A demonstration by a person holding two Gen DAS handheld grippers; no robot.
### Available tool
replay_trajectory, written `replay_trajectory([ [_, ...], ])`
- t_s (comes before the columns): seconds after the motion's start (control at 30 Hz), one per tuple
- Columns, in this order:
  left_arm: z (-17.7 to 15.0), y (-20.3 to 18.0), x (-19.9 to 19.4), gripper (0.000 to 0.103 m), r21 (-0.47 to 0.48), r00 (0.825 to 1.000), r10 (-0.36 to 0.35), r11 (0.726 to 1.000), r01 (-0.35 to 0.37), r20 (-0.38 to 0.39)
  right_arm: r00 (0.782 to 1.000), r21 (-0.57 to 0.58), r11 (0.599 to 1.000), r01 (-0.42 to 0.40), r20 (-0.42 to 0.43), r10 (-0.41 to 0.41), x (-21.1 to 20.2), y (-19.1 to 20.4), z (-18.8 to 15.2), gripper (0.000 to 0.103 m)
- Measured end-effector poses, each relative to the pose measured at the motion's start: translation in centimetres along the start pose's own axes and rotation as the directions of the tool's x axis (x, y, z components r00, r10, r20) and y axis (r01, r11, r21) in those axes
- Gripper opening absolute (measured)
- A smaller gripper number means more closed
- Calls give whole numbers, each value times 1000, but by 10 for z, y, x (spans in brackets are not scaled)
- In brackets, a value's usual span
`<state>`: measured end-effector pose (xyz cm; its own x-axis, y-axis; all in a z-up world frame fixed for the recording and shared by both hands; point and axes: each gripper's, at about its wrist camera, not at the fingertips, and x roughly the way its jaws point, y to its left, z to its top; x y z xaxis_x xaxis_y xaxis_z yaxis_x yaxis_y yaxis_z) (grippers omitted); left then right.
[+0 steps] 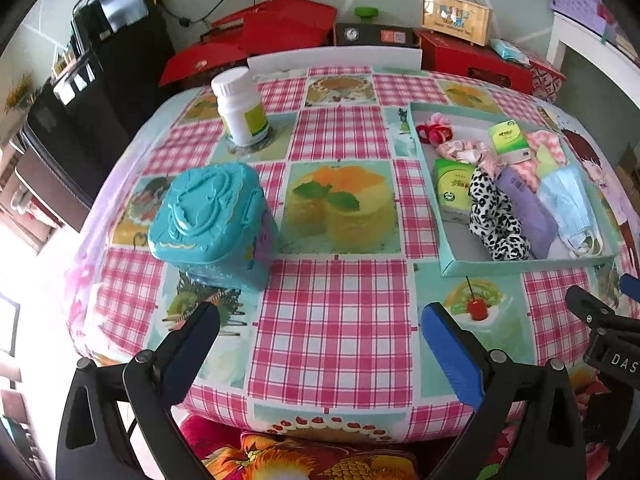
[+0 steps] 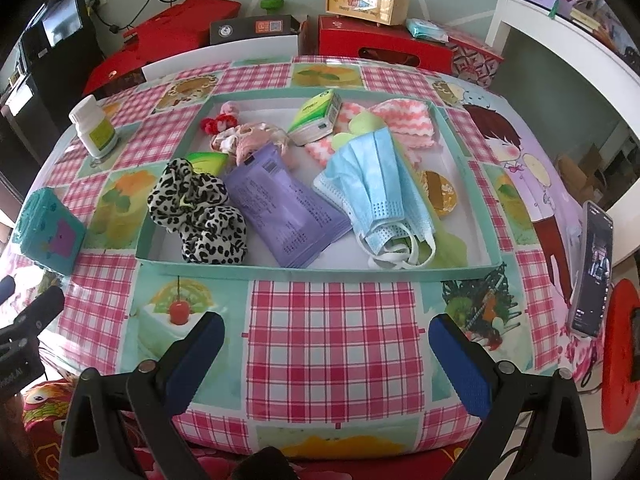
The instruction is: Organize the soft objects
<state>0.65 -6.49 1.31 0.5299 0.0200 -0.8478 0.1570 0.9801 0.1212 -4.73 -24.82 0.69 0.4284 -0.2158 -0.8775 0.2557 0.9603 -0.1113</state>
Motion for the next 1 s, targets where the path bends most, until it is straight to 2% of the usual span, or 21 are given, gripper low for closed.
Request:
replay_trajectory([
  [0.27, -1, -8, 12, 101, 44, 999, 43, 998, -43, 1, 1000, 7, 1000, 1, -3, -1, 2, -2, 1, 103],
  [1.0, 0, -6, 18, 101, 16, 999, 39, 999, -39, 5, 999, -8, 999, 31, -16, -31, 8, 1, 1, 103],
])
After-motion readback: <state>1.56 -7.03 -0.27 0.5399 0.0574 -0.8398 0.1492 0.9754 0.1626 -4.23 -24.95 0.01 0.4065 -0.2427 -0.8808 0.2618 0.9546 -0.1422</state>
